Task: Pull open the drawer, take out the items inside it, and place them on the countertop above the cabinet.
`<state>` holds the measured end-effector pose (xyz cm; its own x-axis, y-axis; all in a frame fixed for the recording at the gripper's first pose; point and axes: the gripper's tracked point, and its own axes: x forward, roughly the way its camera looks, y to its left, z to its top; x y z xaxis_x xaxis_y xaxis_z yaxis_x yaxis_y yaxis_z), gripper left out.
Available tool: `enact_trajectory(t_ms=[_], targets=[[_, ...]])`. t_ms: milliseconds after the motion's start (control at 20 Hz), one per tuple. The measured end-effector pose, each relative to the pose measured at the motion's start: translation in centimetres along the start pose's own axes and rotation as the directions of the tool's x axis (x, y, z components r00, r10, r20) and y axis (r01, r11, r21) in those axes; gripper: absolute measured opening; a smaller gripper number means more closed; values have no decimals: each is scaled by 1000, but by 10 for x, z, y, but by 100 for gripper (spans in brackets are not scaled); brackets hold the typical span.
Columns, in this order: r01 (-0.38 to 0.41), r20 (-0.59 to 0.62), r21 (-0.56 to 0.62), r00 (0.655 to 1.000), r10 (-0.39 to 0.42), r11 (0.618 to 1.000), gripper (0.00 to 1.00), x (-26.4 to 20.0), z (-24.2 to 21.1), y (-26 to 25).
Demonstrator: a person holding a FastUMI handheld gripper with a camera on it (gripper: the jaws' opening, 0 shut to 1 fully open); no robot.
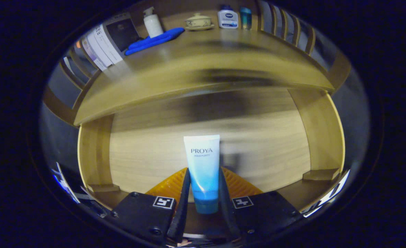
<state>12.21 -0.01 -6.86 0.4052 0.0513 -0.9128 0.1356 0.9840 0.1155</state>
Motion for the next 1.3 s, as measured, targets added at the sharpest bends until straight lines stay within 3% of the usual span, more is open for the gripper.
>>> enact_trajectory(t_ms=[350,550,900,1050,1300], targets=[[-40,100,9,994,39,999,47,-41,27,1],[-21,128,32,992,17,999,47,-53,52,-2],[-34,166,80,986,20,996,47,-44,127,11],[-59,223,62,974,43,996,47,-38,159,22],[-26,260,17,965,21,1000,47,-26,182,24]])
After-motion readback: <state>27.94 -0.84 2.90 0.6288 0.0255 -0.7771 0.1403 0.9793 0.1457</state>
